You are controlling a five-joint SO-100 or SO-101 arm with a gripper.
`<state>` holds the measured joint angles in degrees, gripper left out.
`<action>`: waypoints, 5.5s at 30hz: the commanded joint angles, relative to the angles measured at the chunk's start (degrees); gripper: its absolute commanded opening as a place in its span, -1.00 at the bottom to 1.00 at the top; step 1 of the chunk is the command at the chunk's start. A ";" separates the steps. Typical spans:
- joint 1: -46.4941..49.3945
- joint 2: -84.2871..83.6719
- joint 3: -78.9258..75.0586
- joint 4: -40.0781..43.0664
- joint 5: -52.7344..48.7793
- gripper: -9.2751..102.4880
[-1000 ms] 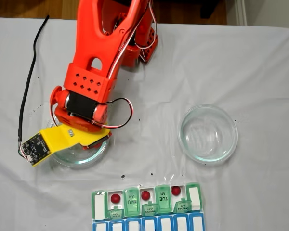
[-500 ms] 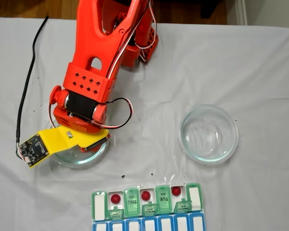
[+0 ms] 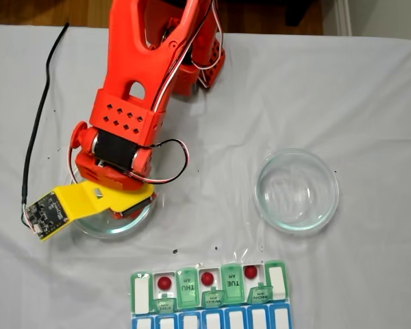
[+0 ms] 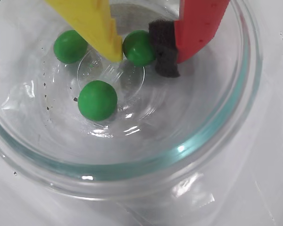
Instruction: Sort medicines into box.
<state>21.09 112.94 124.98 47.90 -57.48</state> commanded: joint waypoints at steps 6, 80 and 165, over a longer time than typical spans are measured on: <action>-0.26 1.58 -2.99 -0.26 0.44 -0.84; -35.60 5.36 -7.03 -17.75 33.05 -0.84; -24.96 24.17 -8.26 5.10 20.83 -0.84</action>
<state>-7.56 127.44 121.20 48.34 -33.13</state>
